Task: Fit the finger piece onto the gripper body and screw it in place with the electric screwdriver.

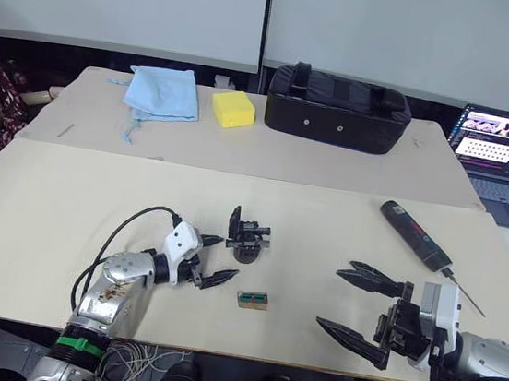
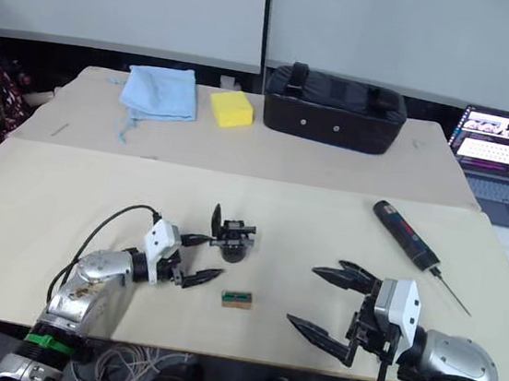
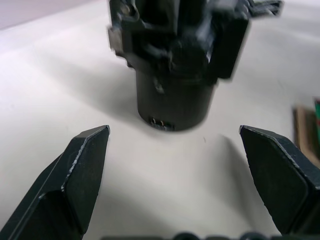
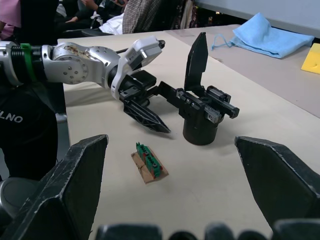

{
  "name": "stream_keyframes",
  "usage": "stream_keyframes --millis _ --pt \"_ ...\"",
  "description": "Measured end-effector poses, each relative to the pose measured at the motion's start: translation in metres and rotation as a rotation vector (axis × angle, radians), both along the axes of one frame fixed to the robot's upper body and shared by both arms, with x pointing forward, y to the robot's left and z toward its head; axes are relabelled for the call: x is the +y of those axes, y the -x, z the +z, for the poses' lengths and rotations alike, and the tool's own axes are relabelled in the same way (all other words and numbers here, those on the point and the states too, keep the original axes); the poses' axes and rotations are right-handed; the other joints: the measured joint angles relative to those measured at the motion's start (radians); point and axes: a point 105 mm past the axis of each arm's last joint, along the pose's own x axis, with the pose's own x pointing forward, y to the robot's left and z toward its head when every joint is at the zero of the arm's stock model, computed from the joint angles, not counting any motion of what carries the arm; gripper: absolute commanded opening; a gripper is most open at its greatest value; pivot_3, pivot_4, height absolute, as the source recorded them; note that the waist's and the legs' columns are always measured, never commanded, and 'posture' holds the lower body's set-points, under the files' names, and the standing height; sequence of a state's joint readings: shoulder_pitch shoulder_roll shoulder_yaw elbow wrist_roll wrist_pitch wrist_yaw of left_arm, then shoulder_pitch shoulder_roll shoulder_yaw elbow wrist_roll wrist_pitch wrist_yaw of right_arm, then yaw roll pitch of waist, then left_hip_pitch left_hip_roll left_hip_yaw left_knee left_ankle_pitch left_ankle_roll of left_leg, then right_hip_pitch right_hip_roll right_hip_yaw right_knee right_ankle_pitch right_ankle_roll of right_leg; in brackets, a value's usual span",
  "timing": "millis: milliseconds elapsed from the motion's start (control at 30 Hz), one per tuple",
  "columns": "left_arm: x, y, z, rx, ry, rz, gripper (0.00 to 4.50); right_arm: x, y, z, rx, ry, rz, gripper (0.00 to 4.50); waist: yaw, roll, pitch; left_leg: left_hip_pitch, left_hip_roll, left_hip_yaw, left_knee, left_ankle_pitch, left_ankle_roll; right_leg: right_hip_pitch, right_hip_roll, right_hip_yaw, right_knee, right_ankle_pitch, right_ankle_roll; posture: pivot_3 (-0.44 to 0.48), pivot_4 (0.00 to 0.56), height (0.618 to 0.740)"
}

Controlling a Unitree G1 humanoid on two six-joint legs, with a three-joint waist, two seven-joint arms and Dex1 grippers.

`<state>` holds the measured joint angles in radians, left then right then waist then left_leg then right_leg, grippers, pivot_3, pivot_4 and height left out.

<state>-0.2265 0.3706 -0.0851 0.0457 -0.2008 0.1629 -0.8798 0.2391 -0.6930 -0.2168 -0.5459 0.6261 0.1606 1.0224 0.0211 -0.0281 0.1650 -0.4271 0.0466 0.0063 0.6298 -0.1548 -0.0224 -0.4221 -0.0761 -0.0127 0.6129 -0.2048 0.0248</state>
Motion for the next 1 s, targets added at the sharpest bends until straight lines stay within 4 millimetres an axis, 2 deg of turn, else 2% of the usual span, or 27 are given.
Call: stream_keyframes --millis 100,200,533,633,700,733,1000 --pt "-0.013 0.002 0.005 -0.001 0.019 0.019 4.41 0.0 -0.003 0.001 -0.01 0.004 -0.003 4.5 -0.001 0.0 0.0 0.0 0.0 0.0 0.0 0.0 0.0 0.0 0.0 0.0 0.0 0.0 0.0 0.0 0.15 0.74" --pt "-0.023 0.001 -0.002 0.033 0.027 0.069 4.41 0.0 -0.003 0.002 -0.016 0.005 -0.003 4.5 -0.004 0.0 0.0 0.001 0.0 0.0 0.0 0.0 0.0 0.0 0.001 0.0 0.001 0.0 0.0 0.0 0.15 0.74" --pt "-0.026 -0.004 -0.009 0.04 -0.01 0.133 4.41 -0.001 -0.004 0.002 -0.019 0.011 -0.01 4.5 -0.008 0.0 0.0 0.001 0.0 0.0 0.0 0.0 0.0 0.001 0.0 0.0 0.001 0.0 0.0 0.0 0.15 0.74" --pt "-0.029 -0.008 -0.008 0.041 -0.001 0.141 3.58 0.0 -0.005 0.003 -0.023 0.011 -0.014 4.5 -0.007 0.0 0.0 0.001 -0.001 0.0 0.0 0.0 0.0 0.001 0.0 0.0 0.001 0.0 0.0 0.0 0.15 0.74" --pt "-0.031 -0.01 -0.008 0.04 -0.008 0.135 2.58 0.0 -0.006 0.003 -0.026 0.01 -0.016 4.5 -0.006 0.0 0.0 0.001 -0.001 0.0 0.0 0.0 0.0 0.001 0.0 0.0 0.0 0.0 0.0 0.0 0.15 0.74" --pt "-0.031 -0.012 -0.007 0.038 -0.011 0.132 2.3 0.0 -0.006 0.003 -0.026 0.011 -0.019 4.5 -0.006 0.0 0.0 0.001 -0.001 0.0 0.0 0.0 0.0 0.001 0.0 0.0 0.001 0.0 0.0 0.0 0.15 0.74" --pt "-0.019 -0.02 -0.004 0.014 -0.075 0.003 2.3 0.0 -0.006 0.0 -0.017 0.012 -0.024 4.5 -0.01 0.0 0.0 0.001 0.0 0.0 0.0 0.0 0.0 0.0 0.001 0.0 0.001 0.0 0.0 0.0 0.15 0.74"
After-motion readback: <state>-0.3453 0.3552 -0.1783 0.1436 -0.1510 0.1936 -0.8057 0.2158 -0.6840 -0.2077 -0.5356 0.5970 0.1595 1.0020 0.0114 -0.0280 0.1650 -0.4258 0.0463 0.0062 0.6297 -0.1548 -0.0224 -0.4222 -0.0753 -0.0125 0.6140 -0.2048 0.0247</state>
